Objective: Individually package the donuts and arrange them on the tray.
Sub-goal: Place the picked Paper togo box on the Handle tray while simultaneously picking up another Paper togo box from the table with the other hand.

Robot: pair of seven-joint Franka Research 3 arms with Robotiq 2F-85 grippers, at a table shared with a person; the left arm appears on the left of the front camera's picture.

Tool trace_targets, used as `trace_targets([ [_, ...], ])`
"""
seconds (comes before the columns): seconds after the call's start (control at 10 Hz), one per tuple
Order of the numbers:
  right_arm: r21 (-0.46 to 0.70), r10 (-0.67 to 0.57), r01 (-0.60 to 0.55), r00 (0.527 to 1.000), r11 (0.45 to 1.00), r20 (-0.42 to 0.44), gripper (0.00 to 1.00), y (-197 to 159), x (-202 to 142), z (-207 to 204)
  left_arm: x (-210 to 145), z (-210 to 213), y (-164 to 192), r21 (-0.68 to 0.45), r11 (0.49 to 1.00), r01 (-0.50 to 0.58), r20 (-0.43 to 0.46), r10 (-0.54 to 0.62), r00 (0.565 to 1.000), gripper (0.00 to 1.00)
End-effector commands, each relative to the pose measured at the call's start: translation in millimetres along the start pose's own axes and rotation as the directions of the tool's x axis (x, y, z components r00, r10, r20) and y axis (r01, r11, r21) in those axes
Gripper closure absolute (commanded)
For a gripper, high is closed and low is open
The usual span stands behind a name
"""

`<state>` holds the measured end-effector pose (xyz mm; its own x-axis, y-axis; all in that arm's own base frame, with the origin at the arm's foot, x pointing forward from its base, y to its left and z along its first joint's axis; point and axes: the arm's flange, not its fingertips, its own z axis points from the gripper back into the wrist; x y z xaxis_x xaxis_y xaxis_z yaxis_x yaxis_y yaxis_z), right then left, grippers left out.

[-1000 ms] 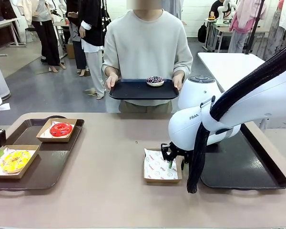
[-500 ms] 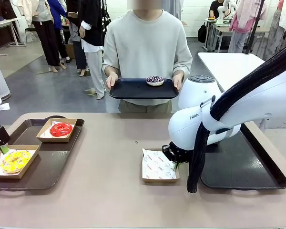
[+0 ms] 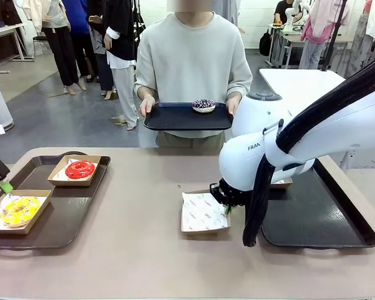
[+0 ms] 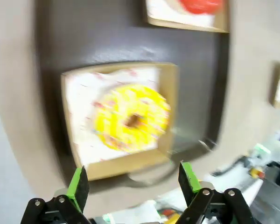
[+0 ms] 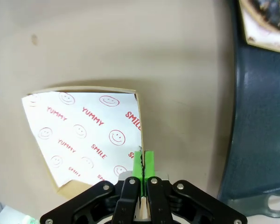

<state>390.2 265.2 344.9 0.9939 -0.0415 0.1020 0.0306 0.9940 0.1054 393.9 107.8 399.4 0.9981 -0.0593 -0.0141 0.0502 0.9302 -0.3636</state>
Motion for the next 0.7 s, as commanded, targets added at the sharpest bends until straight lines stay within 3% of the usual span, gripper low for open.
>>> trace_targets([
  [0.0,0.002,0.039,-0.039,0.999,0.999,0.018,1.00,10,9,35,-20,31,9,-0.273,0.962,-0.004,-0.002,0.004,1.000,0.00],
  [0.2,-0.021,0.050,-0.050,0.998,0.999,0.049,1.00,19,25,82,-38,51,23,-0.478,0.878,-0.016,-0.006,0.015,1.000,0.00],
  [0.3,-0.010,0.059,-0.059,0.997,0.998,0.053,1.00,23,36,105,-46,57,34,-0.557,0.830,-0.016,0.032,0.041,0.999,0.00],
  [0.6,-0.013,0.064,-0.063,0.996,0.998,0.067,1.00,38,78,154,-70,65,78,-0.719,0.695,-0.007,0.101,0.115,0.988,0.00],
])
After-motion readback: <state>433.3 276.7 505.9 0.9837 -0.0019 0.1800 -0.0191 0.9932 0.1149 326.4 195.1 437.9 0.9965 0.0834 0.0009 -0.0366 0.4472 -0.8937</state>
